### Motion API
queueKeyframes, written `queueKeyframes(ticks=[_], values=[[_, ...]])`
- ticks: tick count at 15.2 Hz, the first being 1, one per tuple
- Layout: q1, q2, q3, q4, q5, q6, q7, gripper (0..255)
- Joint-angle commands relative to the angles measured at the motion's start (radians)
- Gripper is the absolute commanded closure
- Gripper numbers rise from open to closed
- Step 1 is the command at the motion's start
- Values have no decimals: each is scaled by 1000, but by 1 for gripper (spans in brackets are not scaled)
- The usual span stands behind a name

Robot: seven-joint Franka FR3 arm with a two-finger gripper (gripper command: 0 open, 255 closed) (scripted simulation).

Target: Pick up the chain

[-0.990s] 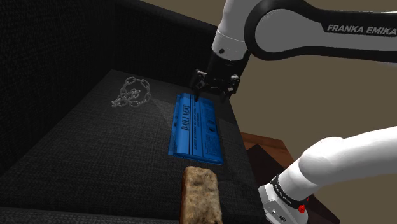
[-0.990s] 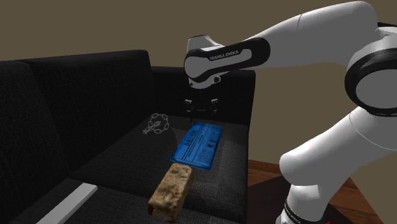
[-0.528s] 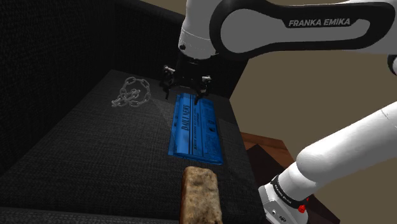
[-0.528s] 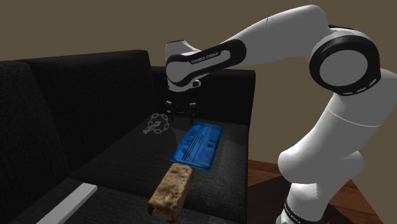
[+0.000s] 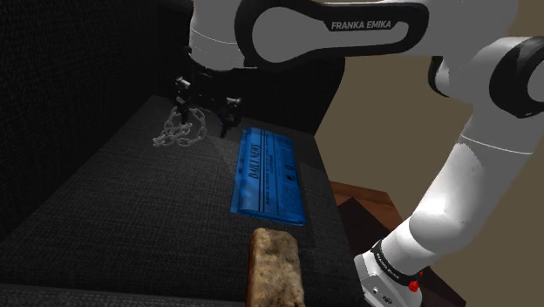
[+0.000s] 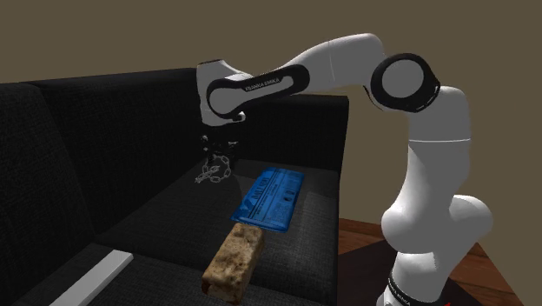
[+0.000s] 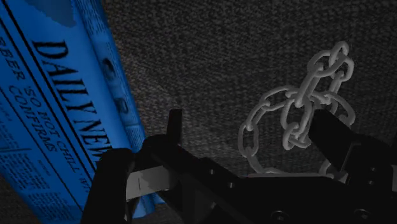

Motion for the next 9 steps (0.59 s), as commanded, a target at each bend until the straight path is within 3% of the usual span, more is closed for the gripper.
queueKeyframes(ticks=[1,5,9], values=[[72,98,-36,100,-77,-27,91,0],[221,268,-116,330,-178,-97,202,0],[213,273,-121,282,-185,-48,213,0]])
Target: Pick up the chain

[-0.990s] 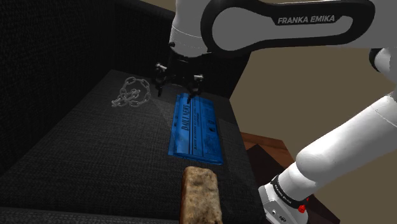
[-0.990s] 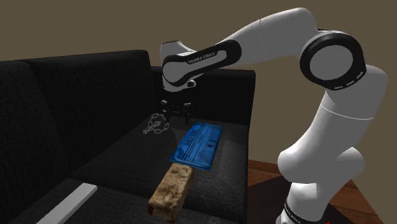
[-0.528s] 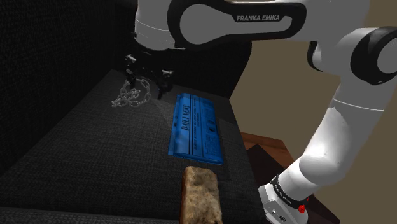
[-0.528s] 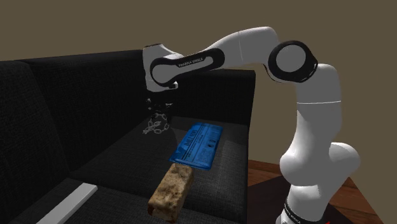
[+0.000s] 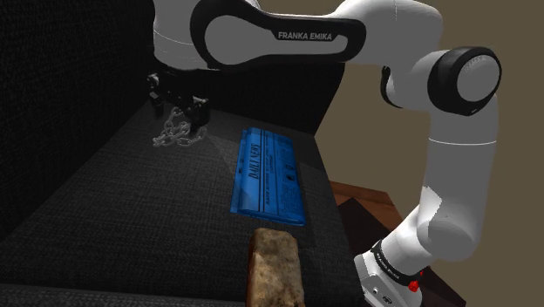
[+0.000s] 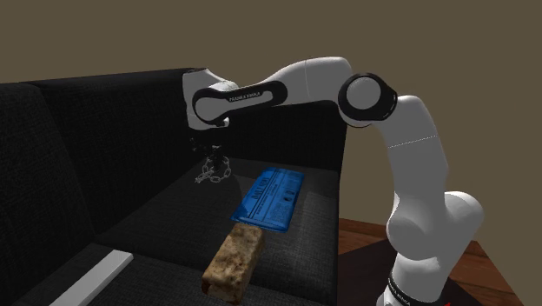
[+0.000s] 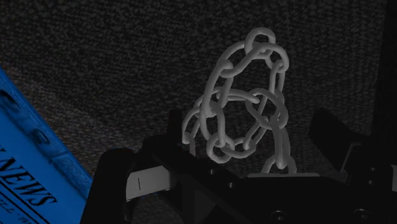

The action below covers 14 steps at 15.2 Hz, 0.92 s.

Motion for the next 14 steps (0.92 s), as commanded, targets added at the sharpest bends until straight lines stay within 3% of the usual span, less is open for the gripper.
queueKeyframes(ticks=[1,5,6,14], values=[[0,8,-4,-16,-7,21,8,0],[-3,14,-8,-43,-14,51,16,0],[-4,13,-8,-44,-14,52,16,255],[-7,10,-7,-52,-13,57,16,255]])
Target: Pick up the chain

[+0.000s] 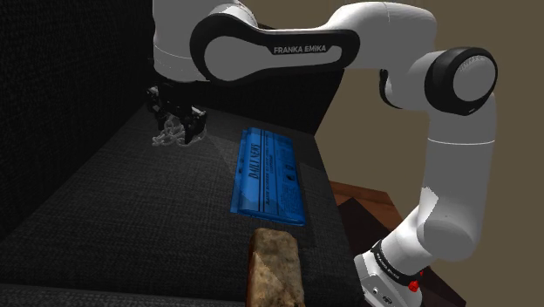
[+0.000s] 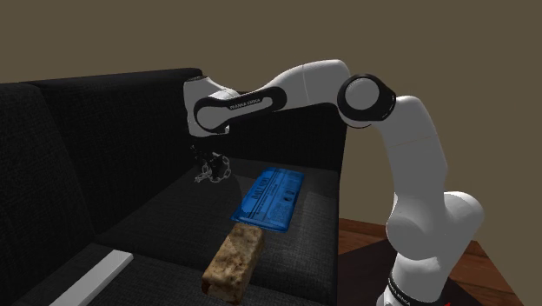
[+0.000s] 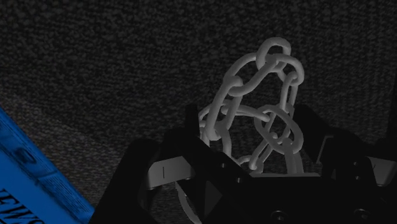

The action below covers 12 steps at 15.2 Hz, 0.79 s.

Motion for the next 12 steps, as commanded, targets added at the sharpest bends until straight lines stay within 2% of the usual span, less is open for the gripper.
queueKeyframes(ticks=[1,12], values=[[2,4,-2,6,-1,-6,-1,255],[29,-12,10,138,21,-141,-32,255]])
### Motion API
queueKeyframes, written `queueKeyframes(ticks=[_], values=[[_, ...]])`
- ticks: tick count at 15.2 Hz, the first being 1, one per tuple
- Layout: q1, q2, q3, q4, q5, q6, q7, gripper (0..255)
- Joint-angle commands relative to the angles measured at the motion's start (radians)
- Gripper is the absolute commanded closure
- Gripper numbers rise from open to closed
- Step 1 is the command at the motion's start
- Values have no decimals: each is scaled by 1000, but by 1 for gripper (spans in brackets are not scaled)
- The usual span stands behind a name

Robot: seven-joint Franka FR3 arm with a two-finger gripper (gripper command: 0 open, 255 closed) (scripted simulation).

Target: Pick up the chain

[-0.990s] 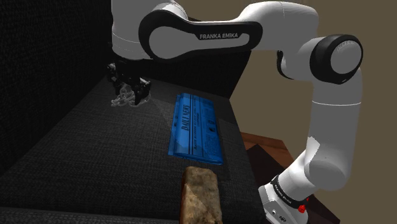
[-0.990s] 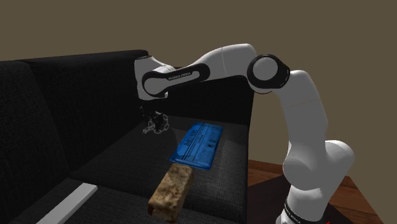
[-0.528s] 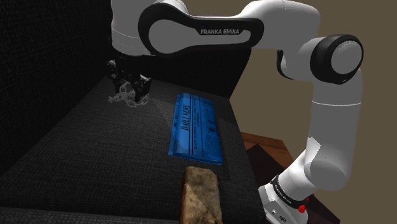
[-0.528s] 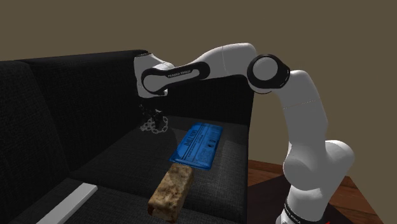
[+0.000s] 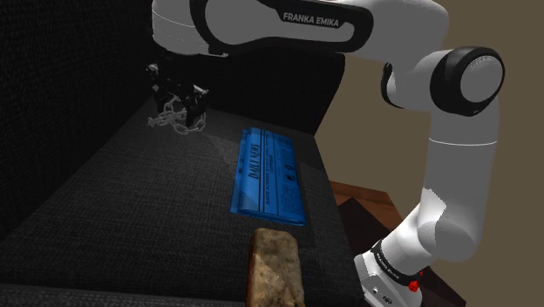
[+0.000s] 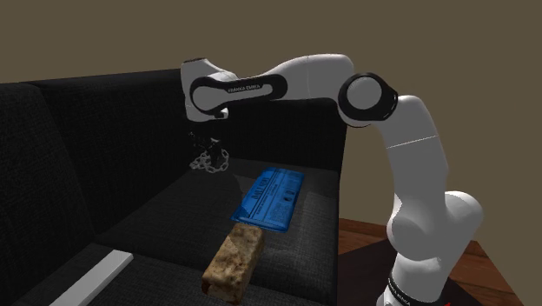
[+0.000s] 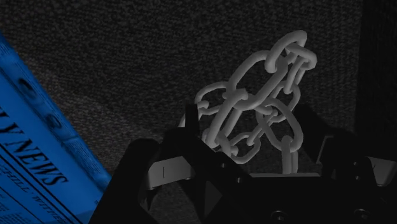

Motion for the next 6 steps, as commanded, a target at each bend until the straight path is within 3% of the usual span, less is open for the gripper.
queueKeyframes(ticks=[1,6], values=[[9,3,0,35,1,-30,-7,255],[24,5,0,84,1,-73,-15,255]])
